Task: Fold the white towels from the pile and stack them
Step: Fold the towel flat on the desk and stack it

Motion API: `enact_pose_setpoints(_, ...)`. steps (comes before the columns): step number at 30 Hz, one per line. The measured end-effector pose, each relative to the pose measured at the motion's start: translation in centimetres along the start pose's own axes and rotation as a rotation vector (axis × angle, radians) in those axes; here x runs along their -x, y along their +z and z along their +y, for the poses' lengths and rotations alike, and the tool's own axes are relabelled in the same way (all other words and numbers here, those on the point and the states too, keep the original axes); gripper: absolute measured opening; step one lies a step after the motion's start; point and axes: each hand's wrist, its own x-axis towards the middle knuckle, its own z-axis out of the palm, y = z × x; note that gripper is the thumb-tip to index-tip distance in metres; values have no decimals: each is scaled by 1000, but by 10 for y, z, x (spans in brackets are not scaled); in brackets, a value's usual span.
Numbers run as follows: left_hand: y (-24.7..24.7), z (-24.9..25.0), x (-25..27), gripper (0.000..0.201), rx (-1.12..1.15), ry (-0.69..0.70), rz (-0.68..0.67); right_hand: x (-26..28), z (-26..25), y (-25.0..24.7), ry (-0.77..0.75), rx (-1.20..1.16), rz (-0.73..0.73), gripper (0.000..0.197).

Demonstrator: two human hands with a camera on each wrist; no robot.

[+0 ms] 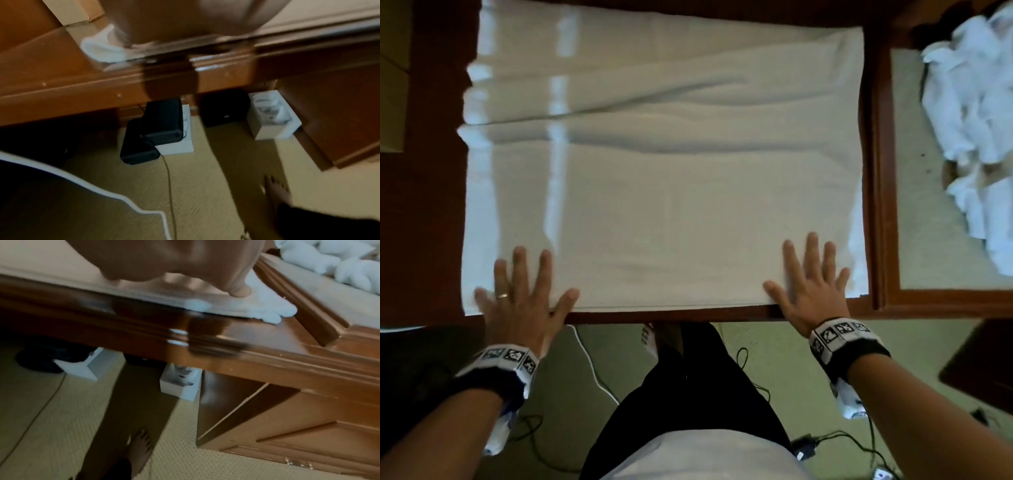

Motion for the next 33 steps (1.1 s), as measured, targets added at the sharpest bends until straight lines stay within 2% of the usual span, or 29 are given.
enact_pose_setpoints(3, 2, 7, 2, 87, 41, 2, 27, 9, 4, 5, 24, -6, 67, 79)
enact_pose_setpoints(6, 12, 6, 9, 92, -4, -7, 23, 30, 20, 18, 87, 40, 37, 84)
enact_pose_setpoints(9, 14, 17, 16, 105, 80, -57, 44, 41, 23, 23, 77, 76, 69, 95)
enact_pose_setpoints(10, 16, 22, 18, 108, 98, -33, 79, 42, 19, 24, 18, 107, 92, 98)
enact_pose_setpoints(13, 27, 25, 25, 113, -25, 174, 159, 36, 10, 28, -171, 207, 138, 104)
enact_pose_setpoints(16, 36, 15, 28, 107, -147, 255, 191, 31, 7, 38, -175, 215, 123, 110)
enact_pose_setpoints(19, 40, 5, 36, 96, -183, 284, 260, 44, 11, 52, -192, 210, 223, 99)
enact_pose_setpoints(21, 44, -1, 43, 101, -225, 293, 267, 58, 19, 55, -244, 187, 282, 94)
enact_pose_setpoints(23, 40, -5, 46, 100, -223, 309, 251, 62, 26, 47, -318, 188, 339, 81)
enact_pose_setpoints(25, 27, -8, 47, 86, -237, 301, 250, 55, 28, 32, -330, 224, 360, 62)
enact_pose_setpoints(27, 6, -8, 47, 74, -247, 240, 206, 52, 19, 4, -284, 253, 298, 39)
enact_pose_setpoints(29, -19, -7, 48, 58, -154, 152, 133, 54, 3, -21, -211, 313, 164, 18)
enact_pose_setpoints(31, -40, -5, 46, 37, -132, 108, 78, 56, -7, -33, -114, 349, 5, 16)
enact_pose_setpoints(33, -56, -1, 45, 23, -189, 112, -43, 58, -8, -36, -27, 315, -154, 22)
